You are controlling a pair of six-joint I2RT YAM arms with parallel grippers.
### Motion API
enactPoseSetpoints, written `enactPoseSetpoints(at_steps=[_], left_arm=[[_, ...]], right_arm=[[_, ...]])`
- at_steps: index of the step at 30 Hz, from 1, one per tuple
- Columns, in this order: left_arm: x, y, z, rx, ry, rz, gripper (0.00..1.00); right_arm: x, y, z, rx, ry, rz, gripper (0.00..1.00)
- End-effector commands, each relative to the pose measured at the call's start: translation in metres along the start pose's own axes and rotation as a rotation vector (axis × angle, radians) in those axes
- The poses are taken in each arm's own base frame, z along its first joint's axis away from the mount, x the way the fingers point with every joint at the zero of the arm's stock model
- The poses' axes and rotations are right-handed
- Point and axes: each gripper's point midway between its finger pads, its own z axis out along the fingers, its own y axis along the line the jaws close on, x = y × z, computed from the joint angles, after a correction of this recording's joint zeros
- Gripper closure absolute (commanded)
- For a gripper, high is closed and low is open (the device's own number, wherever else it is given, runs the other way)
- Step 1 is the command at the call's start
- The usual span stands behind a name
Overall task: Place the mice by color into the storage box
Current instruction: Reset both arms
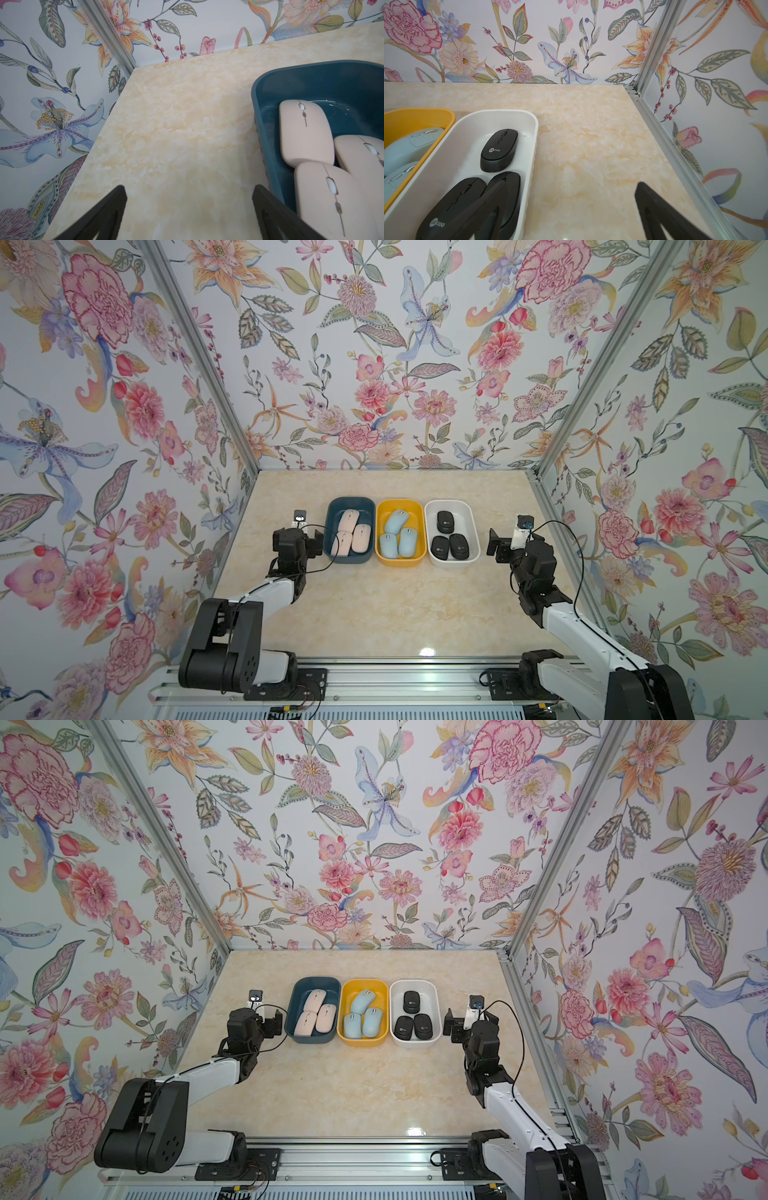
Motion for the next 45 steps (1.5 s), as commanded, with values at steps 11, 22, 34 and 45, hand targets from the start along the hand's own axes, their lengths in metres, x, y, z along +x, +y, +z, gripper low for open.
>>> enactPoseSetpoints(at_steps=[11,22,34,45], left_arm=[[-0.021,-0.003,-0.008,0.091,-0.070,-0.003,0.02],[0.001,0.001,-0.002,0.087,-0.039,0.010,0.02],[0.033,0.004,0.004,0.023,-0.083,-0.017,0.02],[0.032,-0.002,0.002,0.066,-0.097,-0.008,0.02]], right_arm=[[0.029,-0.019,0.041,-0.016,0.000,0.013,0.01],[0.049,-0.014,0.052,-0.033,0.007,-0.001,0.01],[0.051,-0.018,0.052,-0.026,0.001,0.021,0.01],[0.052,-0.018,0.052,-0.020,0.002,0.017,0.01]])
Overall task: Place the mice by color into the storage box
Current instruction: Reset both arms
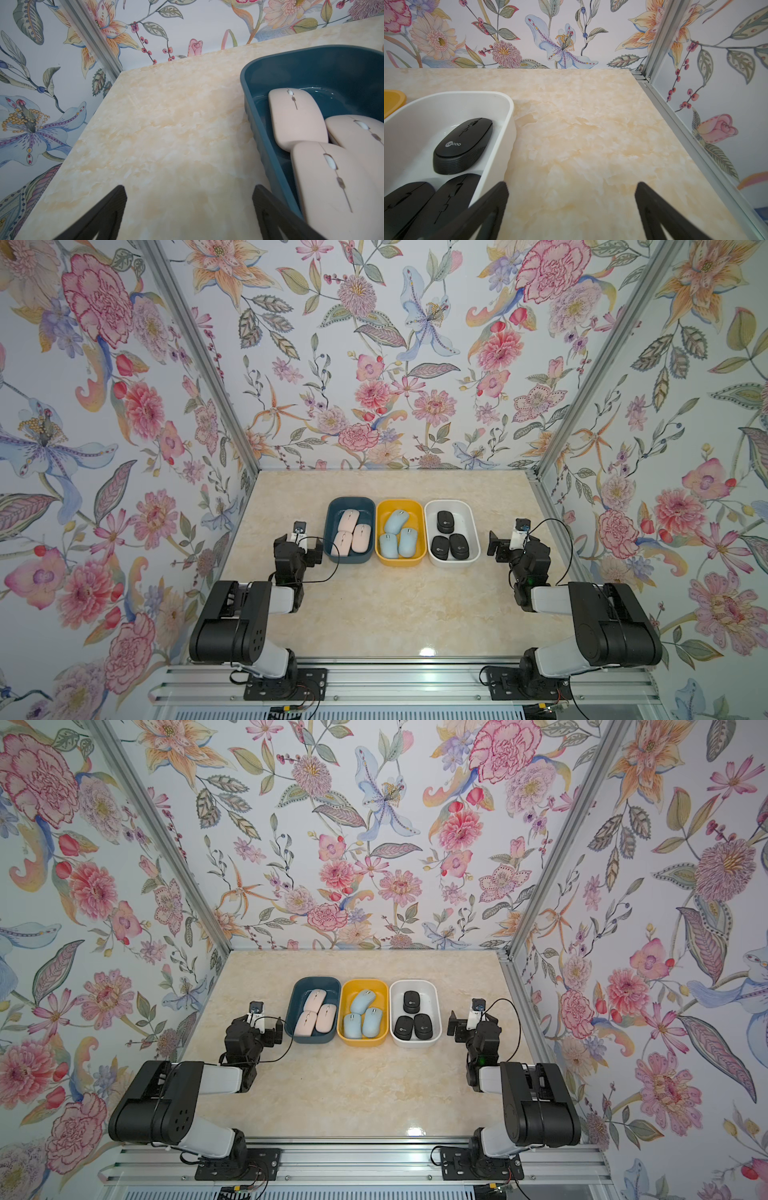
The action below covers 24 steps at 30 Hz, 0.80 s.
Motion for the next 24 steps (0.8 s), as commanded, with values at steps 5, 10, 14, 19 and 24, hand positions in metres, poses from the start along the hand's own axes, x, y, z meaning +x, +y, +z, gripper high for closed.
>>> enactPoseSetpoints(at_steps=[5,10,14,19,24], left_arm=[[-0.0022,0.0025,0.0010,0.030,-0.025,-0.020,0.02],[-0.0025,0.0027,0.0007,0.029,-0.026,-0.020,0.02],[-0.0026,0.0027,0.0004,0.029,-0.026,-0.021,0.02],[-0.0029,0.0029,0.0003,0.028,-0.027,-0.019,0.02],[-0.0021,0.0028,0.0002,0.028,-0.026,-0.019,0.02]], right_arm=[[0.0034,0.0002,-0.0081,-0.016,-0.045,0.007,0.01],[0.0042,0.0085,-0.0047,-0.083,-0.028,-0.004,0.01],[0.0043,0.0084,-0.0032,-0.057,-0.021,-0.018,0.01],[0.0046,0.0087,-0.0032,-0.057,-0.020,-0.018,0.01],[0.0044,0.0086,-0.0030,-0.056,-0.020,-0.018,0.01]])
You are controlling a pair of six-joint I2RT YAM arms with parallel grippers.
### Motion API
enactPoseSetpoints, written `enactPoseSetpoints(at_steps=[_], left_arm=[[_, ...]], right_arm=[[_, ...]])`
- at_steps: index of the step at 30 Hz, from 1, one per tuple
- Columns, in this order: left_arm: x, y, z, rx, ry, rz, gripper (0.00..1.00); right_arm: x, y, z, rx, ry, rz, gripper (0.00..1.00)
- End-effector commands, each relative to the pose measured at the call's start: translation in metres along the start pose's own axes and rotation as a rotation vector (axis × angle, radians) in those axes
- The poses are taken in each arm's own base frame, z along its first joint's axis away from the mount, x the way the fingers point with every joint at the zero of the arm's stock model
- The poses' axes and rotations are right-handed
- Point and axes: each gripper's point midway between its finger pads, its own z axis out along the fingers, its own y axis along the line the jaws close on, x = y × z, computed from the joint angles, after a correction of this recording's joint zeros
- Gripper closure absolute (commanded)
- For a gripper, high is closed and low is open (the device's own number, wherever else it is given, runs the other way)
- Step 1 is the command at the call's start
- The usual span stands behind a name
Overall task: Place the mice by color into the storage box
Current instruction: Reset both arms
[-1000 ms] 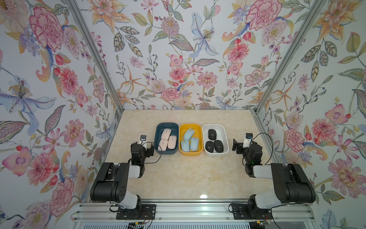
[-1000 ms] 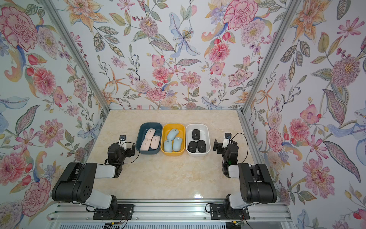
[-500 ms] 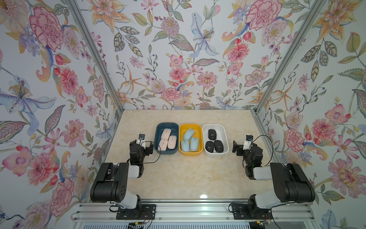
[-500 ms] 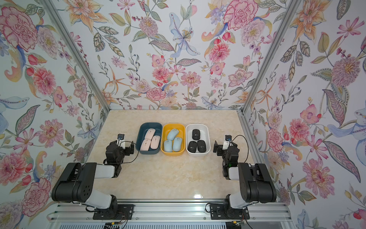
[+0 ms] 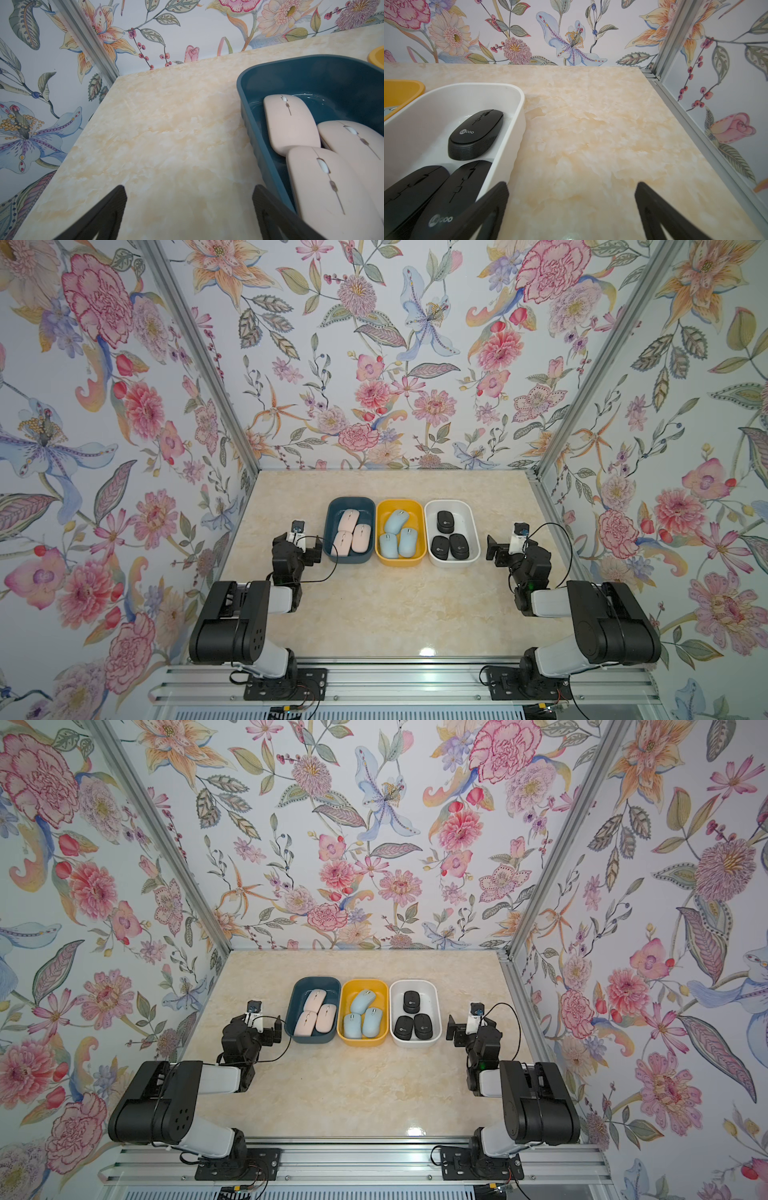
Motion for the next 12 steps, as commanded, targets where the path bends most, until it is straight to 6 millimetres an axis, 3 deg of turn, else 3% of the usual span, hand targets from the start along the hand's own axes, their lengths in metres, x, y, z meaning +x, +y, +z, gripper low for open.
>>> enactPoseSetpoints(at_steps=[1,12], left_arm=[[0.0021,0.0014,-0.0005,0.001,-0.003,-0.010,0.02],[0.0012,0.0015,-0.0002,0.002,-0.005,-0.011,0.02]], right_arm=[[-0.0053,0.0013,0.0034,-0.002,-0.016,-0.014,0.01],[-0.0054,0.0009,0.0034,0.000,-0.016,-0.014,0.01]])
